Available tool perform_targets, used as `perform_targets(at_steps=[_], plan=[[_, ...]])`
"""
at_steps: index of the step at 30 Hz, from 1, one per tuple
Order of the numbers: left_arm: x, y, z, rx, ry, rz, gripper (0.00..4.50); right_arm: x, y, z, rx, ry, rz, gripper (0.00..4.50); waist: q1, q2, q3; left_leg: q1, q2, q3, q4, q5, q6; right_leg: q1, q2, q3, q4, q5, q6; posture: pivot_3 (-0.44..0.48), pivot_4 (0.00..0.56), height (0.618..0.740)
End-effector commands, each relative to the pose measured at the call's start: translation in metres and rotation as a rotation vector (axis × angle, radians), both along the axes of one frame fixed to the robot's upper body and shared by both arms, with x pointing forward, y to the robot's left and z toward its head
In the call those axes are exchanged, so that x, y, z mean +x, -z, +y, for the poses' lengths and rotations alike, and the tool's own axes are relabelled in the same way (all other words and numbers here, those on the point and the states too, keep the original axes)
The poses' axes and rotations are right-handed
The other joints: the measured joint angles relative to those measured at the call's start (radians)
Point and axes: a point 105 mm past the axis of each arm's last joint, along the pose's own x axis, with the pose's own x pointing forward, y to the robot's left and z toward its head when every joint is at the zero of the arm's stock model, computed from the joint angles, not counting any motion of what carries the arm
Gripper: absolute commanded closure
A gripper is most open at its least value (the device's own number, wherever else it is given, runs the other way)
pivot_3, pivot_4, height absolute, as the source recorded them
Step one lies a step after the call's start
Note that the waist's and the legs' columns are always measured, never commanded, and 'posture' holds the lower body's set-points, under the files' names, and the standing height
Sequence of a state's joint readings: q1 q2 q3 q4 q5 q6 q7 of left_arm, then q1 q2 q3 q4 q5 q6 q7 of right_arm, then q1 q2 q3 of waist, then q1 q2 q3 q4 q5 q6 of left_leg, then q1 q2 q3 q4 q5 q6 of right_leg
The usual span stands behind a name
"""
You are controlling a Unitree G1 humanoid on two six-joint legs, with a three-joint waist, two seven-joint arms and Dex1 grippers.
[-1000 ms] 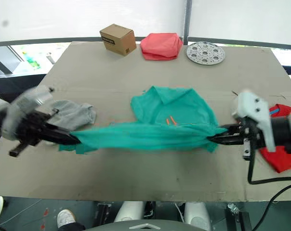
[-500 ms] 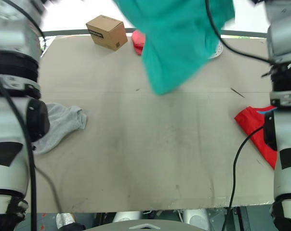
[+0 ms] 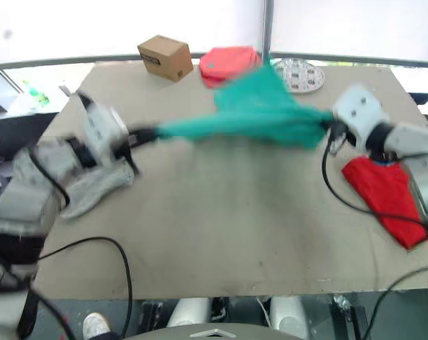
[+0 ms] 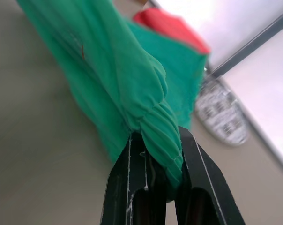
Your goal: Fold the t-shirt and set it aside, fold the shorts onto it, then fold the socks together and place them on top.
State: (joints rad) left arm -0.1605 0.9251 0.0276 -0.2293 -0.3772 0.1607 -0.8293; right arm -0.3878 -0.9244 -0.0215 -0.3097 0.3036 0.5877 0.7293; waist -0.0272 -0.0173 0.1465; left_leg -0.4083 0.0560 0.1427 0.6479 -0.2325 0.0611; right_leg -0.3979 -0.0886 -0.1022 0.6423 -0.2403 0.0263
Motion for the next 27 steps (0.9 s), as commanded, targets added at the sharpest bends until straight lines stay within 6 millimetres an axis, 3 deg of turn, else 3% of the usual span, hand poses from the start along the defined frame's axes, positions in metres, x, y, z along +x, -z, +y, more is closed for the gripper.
perform_targets(at_steps=[1,5,12,14,18,20,23,27], plan=[[-0.040,0.028,0.006,0.118,0.044,0.140,4.45,-0.018,0.011,-0.024,-0.010,0.105,0.069,4.50,0.003,0.000,0.000,0.001,0.000,0.000,0.000,0.000,0.000,0.000,0.000,0.000,0.000,-0.001,-0.002,0.000,0.150,0.740],[-0.075,0.062,0.019,0.227,0.054,0.297,4.45,-0.051,0.040,-0.018,0.033,0.071,0.200,4.50,0.019,0.002,-0.001,-0.003,0.000,-0.001,0.000,0.000,0.000,-0.004,-0.001,0.000,0.000,0.000,-0.004,0.000,0.150,0.740],[-0.101,0.067,0.026,0.199,0.080,0.324,4.45,-0.107,0.073,-0.008,-0.025,-0.019,0.312,4.50,0.041,0.004,-0.006,-0.007,0.000,-0.004,-0.002,-0.003,0.004,-0.006,-0.001,-0.004,-0.003,-0.002,-0.004,0.000,0.150,0.740],[-0.102,0.068,0.031,0.202,0.070,0.321,4.45,-0.111,0.074,-0.006,-0.035,-0.038,0.295,4.50,0.041,0.004,-0.007,-0.007,0.000,-0.004,-0.002,-0.003,0.004,-0.006,-0.001,-0.004,-0.003,-0.004,-0.002,0.000,0.150,0.740],[-0.083,0.056,0.040,0.217,0.018,0.166,4.45,-0.092,0.062,-0.009,-0.122,-0.038,0.114,4.50,0.041,0.004,-0.008,-0.006,0.000,-0.005,0.000,-0.004,0.005,-0.006,-0.001,-0.005,-0.004,-0.004,-0.002,0.000,0.150,0.740],[-0.080,0.055,0.045,0.220,0.004,0.142,4.45,-0.090,0.062,-0.008,-0.093,-0.044,0.112,4.50,0.041,0.003,-0.009,-0.006,0.000,-0.005,0.000,-0.004,0.005,-0.006,-0.001,-0.006,-0.005,-0.004,-0.002,0.000,0.150,0.740],[-0.092,0.064,0.049,0.248,0.027,0.208,4.45,-0.116,0.084,-0.005,-0.091,-0.124,0.268,4.50,0.043,-0.001,-0.012,-0.007,0.000,-0.006,-0.001,-0.005,0.007,-0.006,-0.001,-0.006,-0.005,-0.003,-0.002,0.000,0.150,0.740],[-0.119,0.072,0.048,0.206,0.107,0.411,4.45,-0.135,0.094,-0.004,-0.049,-0.162,0.376,4.50,0.040,-0.001,-0.012,-0.007,0.000,-0.006,-0.001,-0.006,0.006,-0.006,0.000,-0.007,-0.005,-0.004,-0.008,0.000,0.150,0.740]])
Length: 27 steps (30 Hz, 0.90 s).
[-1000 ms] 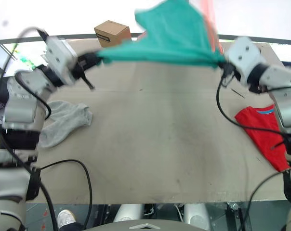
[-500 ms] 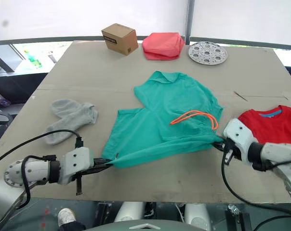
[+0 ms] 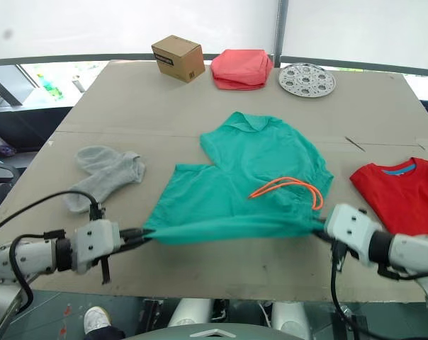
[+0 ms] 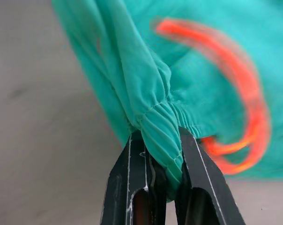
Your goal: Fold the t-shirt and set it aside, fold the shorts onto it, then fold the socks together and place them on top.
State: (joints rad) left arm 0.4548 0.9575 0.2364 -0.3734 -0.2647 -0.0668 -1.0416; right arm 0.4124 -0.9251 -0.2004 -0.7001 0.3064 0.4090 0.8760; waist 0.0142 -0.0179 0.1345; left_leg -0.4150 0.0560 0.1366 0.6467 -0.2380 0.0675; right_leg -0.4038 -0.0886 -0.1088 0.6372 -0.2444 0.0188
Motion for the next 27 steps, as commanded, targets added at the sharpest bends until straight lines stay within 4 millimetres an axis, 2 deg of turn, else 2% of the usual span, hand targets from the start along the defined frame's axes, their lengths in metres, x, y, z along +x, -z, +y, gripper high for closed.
perform_targets(at_steps=[1,3,8,11,13,16,22,27], plan=[[-0.019,-0.001,0.017,0.007,-0.009,0.197,4.45,-0.006,-0.001,-0.015,-0.019,0.039,0.052,4.50,-0.003,0.000,0.000,0.000,0.001,0.000,0.000,0.001,-0.002,0.000,0.001,-0.001,0.000,0.000,0.000,0.000,0.150,0.740],[-0.037,-0.005,0.019,0.010,0.073,0.318,4.45,-0.016,0.000,-0.014,0.005,0.020,0.115,4.50,-0.003,0.000,0.000,0.001,0.001,-0.001,0.000,-0.002,0.001,0.000,0.001,-0.001,0.000,-0.002,0.002,0.000,0.150,0.740],[-0.079,-0.032,0.030,-0.008,0.163,0.701,4.45,-0.042,-0.004,-0.010,0.044,-0.042,0.265,4.50,-0.001,0.004,0.001,0.001,0.001,-0.003,0.003,-0.005,-0.003,0.000,0.000,-0.003,0.001,-0.003,0.003,0.000,0.150,0.740],[-0.074,-0.041,0.029,-0.011,0.177,0.681,4.45,-0.040,-0.009,-0.006,0.060,-0.039,0.225,4.50,0.001,0.005,-0.001,0.001,0.001,-0.004,0.003,-0.005,-0.003,0.001,-0.001,-0.003,0.000,-0.003,0.003,0.000,0.150,0.740],[-0.056,-0.049,0.027,-0.031,0.172,0.606,4.45,-0.034,-0.013,-0.006,0.085,-0.017,0.192,4.50,0.002,0.005,-0.001,0.001,0.000,-0.005,0.003,-0.005,-0.003,0.001,-0.001,-0.003,0.000,-0.003,0.003,0.000,0.150,0.740],[-0.019,-0.064,0.022,-0.036,0.174,0.459,4.45,-0.024,-0.017,-0.010,0.110,0.039,0.156,4.50,0.006,0.005,-0.001,0.000,0.000,-0.006,0.003,-0.005,-0.003,0.001,-0.001,-0.004,0.000,-0.003,0.003,0.000,0.150,0.740],[0.046,-0.092,0.002,-0.058,0.172,0.207,4.45,-0.007,-0.031,-0.021,0.154,0.123,0.104,4.50,0.005,0.005,-0.001,-0.001,-0.001,-0.005,0.003,-0.005,-0.002,0.002,0.001,-0.003,-0.001,-0.003,0.003,0.000,0.150,0.740],[0.108,-0.112,-0.013,-0.034,0.095,-0.007,4.45,0.008,-0.033,-0.030,0.115,0.179,0.074,4.50,0.005,0.005,-0.001,0.001,-0.001,-0.006,0.003,-0.002,0.002,0.005,0.009,-0.003,0.001,0.000,0.005,0.000,0.150,0.740]])
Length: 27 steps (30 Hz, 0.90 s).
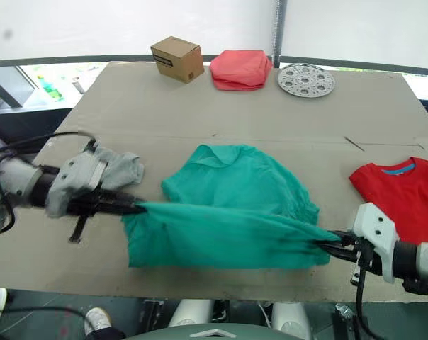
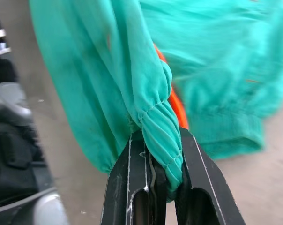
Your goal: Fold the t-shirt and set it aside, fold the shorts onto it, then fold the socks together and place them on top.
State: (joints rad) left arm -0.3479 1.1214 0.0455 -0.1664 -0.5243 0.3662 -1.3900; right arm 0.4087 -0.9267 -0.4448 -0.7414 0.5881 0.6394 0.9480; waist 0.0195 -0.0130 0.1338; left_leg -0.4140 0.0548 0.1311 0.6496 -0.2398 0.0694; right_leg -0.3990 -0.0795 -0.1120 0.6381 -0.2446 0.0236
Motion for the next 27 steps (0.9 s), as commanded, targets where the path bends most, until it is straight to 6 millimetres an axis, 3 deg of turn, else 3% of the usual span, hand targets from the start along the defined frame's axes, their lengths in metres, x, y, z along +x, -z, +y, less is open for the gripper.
perform_targets(at_steps=[1,5,11,15,20,24,27], plan=[[0.041,-0.011,0.006,0.053,-0.128,-0.123,4.45,0.013,-0.002,-0.017,-0.051,0.098,-0.015,4.50,-0.001,0.000,0.000,0.000,0.000,0.000,0.001,0.000,0.000,0.000,0.000,0.000,0.001,0.000,0.001,0.000,0.150,0.740],[0.066,-0.011,-0.002,0.103,-0.161,-0.146,4.45,0.023,-0.003,-0.019,-0.076,0.126,-0.033,4.50,-0.007,-0.002,0.000,0.000,0.000,0.000,0.002,0.000,0.000,0.001,0.001,0.001,0.001,0.000,0.001,0.000,0.150,0.740],[0.066,0.004,-0.018,0.069,-0.129,-0.043,4.45,0.035,-0.008,-0.009,-0.066,0.126,-0.065,4.50,-0.005,-0.002,0.001,0.000,0.001,0.000,0.003,0.000,0.000,0.000,0.001,0.002,0.002,0.000,0.001,0.000,0.150,0.740],[0.095,0.002,-0.010,0.139,-0.214,-0.199,4.45,0.058,-0.012,-0.017,-0.097,0.226,-0.123,4.50,-0.005,-0.002,0.001,0.000,0.000,0.000,0.004,0.000,0.000,0.000,0.001,0.002,0.002,0.000,0.001,0.000,0.150,0.740],[0.126,-0.009,-0.012,0.181,-0.281,-0.308,4.45,0.071,-0.011,-0.017,-0.099,0.260,-0.094,4.50,0.000,-0.004,0.001,-0.001,0.000,0.000,0.005,0.000,0.001,0.000,0.000,0.002,0.002,0.002,-0.002,0.000,0.150,0.740],[0.152,-0.015,-0.030,0.195,-0.299,-0.384,4.45,0.089,-0.009,-0.016,-0.133,0.310,-0.085,4.50,-0.004,-0.004,0.001,-0.001,-0.001,-0.001,0.005,0.000,0.001,0.000,0.000,0.001,0.003,0.002,-0.002,0.000,0.150,0.740],[0.161,-0.009,-0.042,0.225,-0.280,-0.397,4.45,0.106,-0.016,-0.017,-0.130,0.391,-0.102,4.50,-0.008,-0.005,0.001,-0.001,0.000,0.000,0.005,0.000,0.001,-0.001,0.000,0.001,0.003,0.002,-0.002,0.000,0.150,0.740]])
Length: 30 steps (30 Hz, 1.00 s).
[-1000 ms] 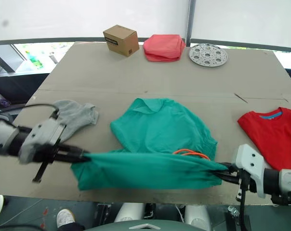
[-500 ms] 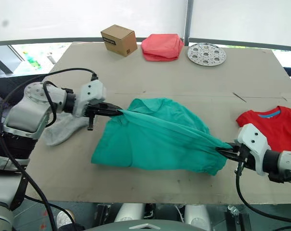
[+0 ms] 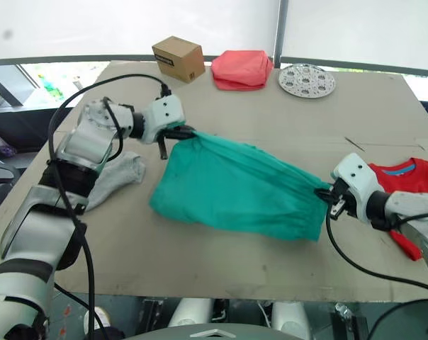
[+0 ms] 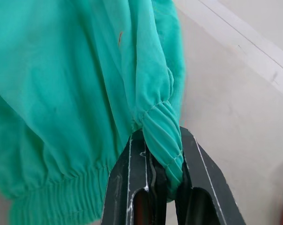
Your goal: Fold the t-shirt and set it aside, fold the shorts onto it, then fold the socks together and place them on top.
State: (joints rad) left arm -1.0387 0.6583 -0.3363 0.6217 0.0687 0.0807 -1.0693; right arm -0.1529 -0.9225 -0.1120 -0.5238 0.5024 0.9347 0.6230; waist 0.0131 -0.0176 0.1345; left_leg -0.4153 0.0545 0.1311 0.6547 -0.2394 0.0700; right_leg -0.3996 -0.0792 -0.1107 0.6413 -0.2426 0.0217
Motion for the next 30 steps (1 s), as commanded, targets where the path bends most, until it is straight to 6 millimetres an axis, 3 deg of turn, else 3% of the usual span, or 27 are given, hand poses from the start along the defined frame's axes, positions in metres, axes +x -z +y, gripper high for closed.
perform_targets(at_steps=[1,5,8,9,13,15,16,20,24,25,26,27,30], plan=[[0.013,-0.003,0.004,0.043,-0.047,-0.052,4.45,0.017,-0.008,-0.012,-0.036,0.128,-0.020,4.50,-0.003,0.000,0.000,0.000,0.000,0.001,0.000,0.000,-0.001,-0.002,0.001,0.000,0.001,0.000,0.000,0.000,0.150,0.740],[0.023,0.016,-0.007,0.071,-0.047,-0.072,4.45,0.026,-0.004,-0.008,-0.066,0.143,0.024,4.50,-0.001,0.000,0.000,-0.001,0.001,0.002,-0.001,0.003,-0.005,-0.004,0.001,-0.001,0.002,0.000,0.000,0.000,0.150,0.740],[0.029,0.022,-0.011,0.008,-0.076,-0.080,4.50,0.033,-0.003,-0.007,-0.092,0.152,0.018,3.54,0.000,0.000,0.000,-0.001,0.001,0.003,-0.001,0.003,-0.004,-0.004,0.001,-0.001,0.002,0.000,0.000,0.000,0.150,0.740],[0.029,0.021,-0.011,-0.024,-0.083,-0.074,3.77,0.034,-0.004,-0.009,-0.100,0.161,0.010,3.02,0.000,0.000,0.000,-0.001,0.000,0.003,-0.001,0.003,-0.004,-0.004,0.000,-0.001,0.002,0.000,0.000,0.000,0.150,0.740],[0.031,0.009,-0.002,-0.119,-0.124,-0.110,2.24,0.028,-0.009,-0.023,-0.128,0.220,-0.012,1.30,0.000,0.000,0.000,-0.002,0.001,0.003,-0.001,0.003,-0.004,-0.004,0.000,-0.001,0.002,0.000,0.000,0.000,0.150,0.740],[0.027,-0.005,0.007,-0.313,-0.165,-0.047,1.28,0.020,-0.018,-0.029,-0.099,0.241,-0.049,0.39,0.001,0.000,0.000,-0.002,0.001,0.002,-0.001,0.003,-0.005,-0.004,0.000,-0.001,0.002,0.000,0.000,0.000,0.150,0.740],[0.024,-0.012,0.012,-0.414,-0.181,-0.005,0.79,0.016,-0.024,-0.031,-0.090,0.242,-0.077,0.37,-0.001,0.000,0.000,-0.003,0.001,0.002,-0.001,0.003,-0.005,-0.004,0.000,-0.001,0.002,0.000,0.000,0.000,0.150,0.740],[-0.002,-0.034,0.026,-0.754,-0.209,0.104,0.79,0.006,-0.051,-0.014,0.077,0.164,-0.237,0.37,-0.018,0.000,0.000,-0.001,0.001,0.002,-0.001,0.003,-0.005,-0.004,0.000,0.001,0.004,0.000,0.001,0.000,0.150,0.740],[-0.033,-0.046,0.026,-1.043,-0.230,0.191,0.76,0.007,-0.080,0.021,0.339,0.044,-0.355,0.18,-0.030,-0.001,0.000,0.001,0.002,0.000,0.000,0.005,-0.008,-0.002,0.001,0.005,0.005,0.000,0.001,0.000,0.150,0.740],[-0.043,-0.042,0.021,-1.059,-0.228,0.203,0.76,0.009,-0.078,0.033,0.356,0.010,-0.363,0.18,-0.030,-0.001,0.000,0.002,0.002,0.000,0.000,0.005,-0.008,-0.002,0.001,0.005,0.005,0.001,0.001,0.000,0.150,0.740],[-0.052,-0.035,0.015,-1.060,-0.228,0.208,0.20,0.012,-0.073,0.042,0.358,-0.006,-0.372,0.00,-0.029,-0.001,0.000,0.002,0.001,0.000,0.000,0.005,-0.008,-0.002,0.001,0.005,0.005,0.001,0.002,0.000,0.150,0.740],[-0.060,-0.029,0.009,-1.064,-0.232,0.210,0.04,0.017,-0.069,0.050,0.356,-0.003,-0.394,0.00,-0.028,-0.002,-0.001,0.002,0.001,0.000,0.000,0.005,-0.008,-0.001,0.000,0.006,0.005,0.001,0.002,0.000,0.150,0.740],[-0.077,-0.005,-0.006,-1.093,-0.306,0.192,0.04,0.035,-0.049,0.070,0.437,0.045,-0.417,0.00,-0.021,-0.002,-0.001,0.005,0.001,-0.001,0.000,0.005,-0.008,0.003,0.000,0.005,0.004,0.001,0.002,0.000,0.150,0.740]])
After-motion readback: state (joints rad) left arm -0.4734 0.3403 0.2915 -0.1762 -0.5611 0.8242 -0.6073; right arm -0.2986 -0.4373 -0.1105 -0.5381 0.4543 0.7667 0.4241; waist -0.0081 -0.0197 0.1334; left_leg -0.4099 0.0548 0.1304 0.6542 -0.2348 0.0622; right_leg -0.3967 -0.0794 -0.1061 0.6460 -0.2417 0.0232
